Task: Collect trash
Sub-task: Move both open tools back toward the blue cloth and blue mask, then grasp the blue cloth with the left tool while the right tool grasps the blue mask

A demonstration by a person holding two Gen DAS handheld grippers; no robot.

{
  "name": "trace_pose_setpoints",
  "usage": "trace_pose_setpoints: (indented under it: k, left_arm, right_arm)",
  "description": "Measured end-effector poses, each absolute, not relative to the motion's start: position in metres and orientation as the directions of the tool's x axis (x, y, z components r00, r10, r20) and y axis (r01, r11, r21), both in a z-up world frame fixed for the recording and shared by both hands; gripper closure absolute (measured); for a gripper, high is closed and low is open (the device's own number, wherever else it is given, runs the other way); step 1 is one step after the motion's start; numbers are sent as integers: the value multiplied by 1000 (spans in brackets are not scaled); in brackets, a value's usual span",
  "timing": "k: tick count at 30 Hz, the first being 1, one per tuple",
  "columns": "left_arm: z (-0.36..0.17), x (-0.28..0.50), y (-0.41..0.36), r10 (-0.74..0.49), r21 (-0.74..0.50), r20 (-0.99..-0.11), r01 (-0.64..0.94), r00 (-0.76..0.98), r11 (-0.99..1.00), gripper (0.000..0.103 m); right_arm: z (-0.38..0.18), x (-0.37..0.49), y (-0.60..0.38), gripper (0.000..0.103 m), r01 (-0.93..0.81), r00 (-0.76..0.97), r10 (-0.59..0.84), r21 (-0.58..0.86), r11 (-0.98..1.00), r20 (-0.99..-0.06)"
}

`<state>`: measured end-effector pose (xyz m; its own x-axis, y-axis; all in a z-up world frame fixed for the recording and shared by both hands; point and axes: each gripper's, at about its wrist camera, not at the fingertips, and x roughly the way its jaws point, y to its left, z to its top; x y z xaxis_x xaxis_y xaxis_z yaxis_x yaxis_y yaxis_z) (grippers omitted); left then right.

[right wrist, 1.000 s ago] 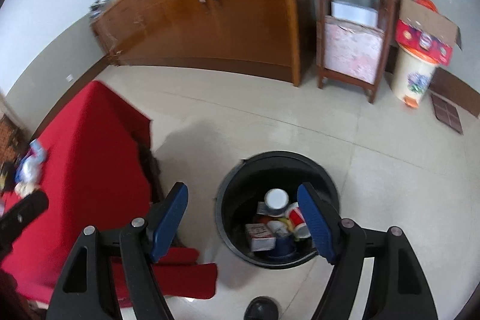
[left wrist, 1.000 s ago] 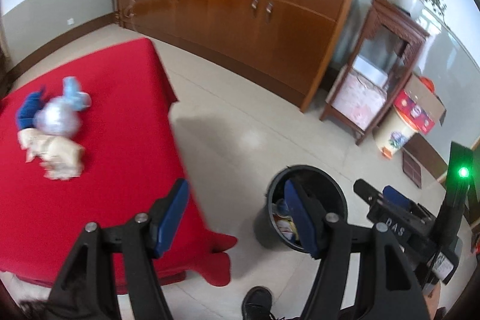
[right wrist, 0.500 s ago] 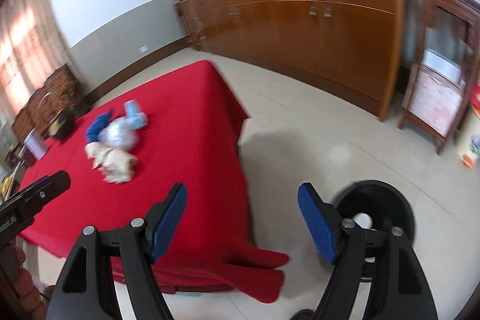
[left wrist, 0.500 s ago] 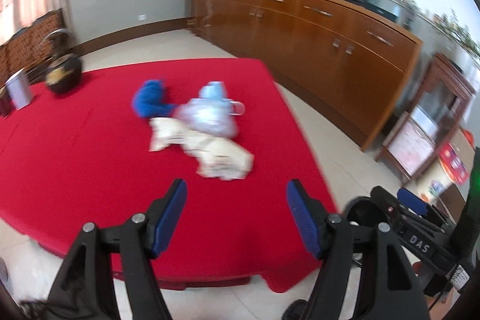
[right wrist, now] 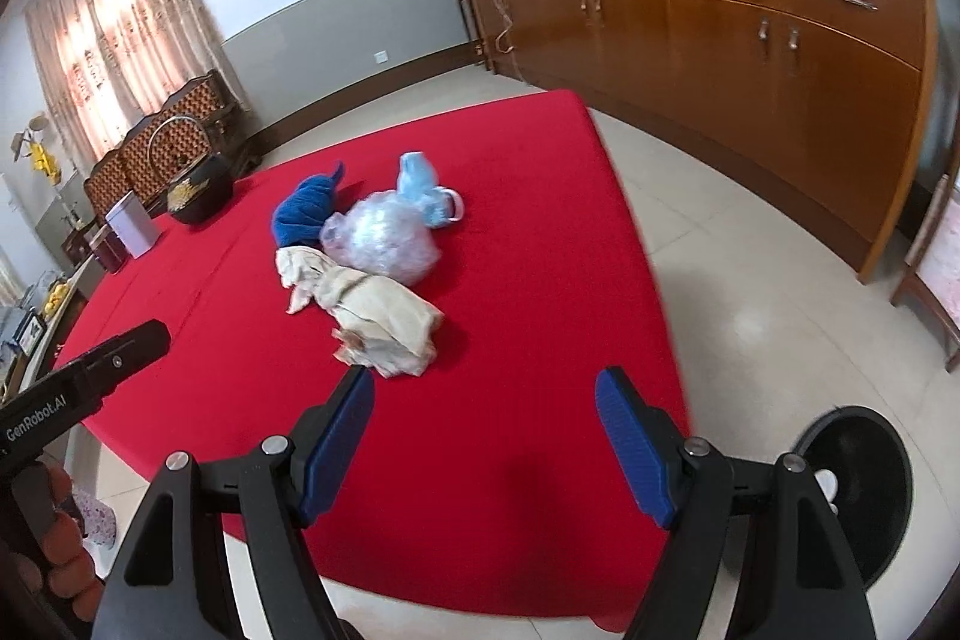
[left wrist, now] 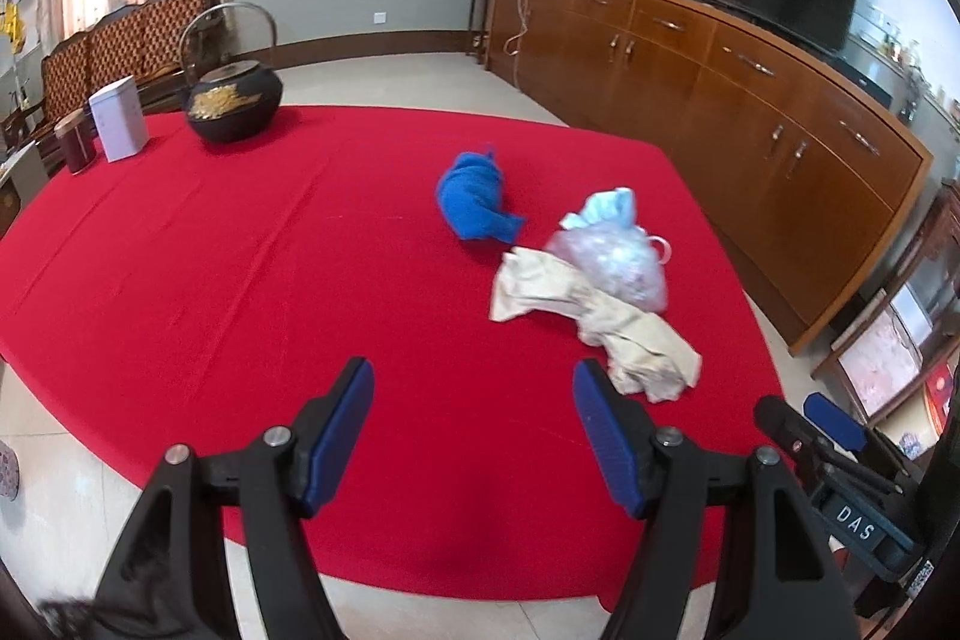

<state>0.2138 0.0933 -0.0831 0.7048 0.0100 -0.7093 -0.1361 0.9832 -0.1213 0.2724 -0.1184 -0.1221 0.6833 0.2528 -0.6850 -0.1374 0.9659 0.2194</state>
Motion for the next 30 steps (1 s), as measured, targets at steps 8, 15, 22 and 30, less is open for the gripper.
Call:
trace_pose_setpoints:
  k: [8,15,22,30]
  left_arm:
    - [-84,241,111,29,-121,-707,-161,706,979,32]
    - [-84,279,116,29,-123,-704,-163,710,979,32]
    - [-90,320,113,28,-123,-710,-163,704,979,32]
    - [-113,361,117,-25,-167,-755,-155,656,974,32]
  right_arm:
    - [-120,310,-94,25,-173,680,281,224,959,-677]
    - [-111,360,-80,25,-184,691,288,224,957,-663]
    - [-110,420,-63,25,-191,686,291,222,956,-666]
    - [-131,469,-53,25,-198,630,313,242,950,-711]
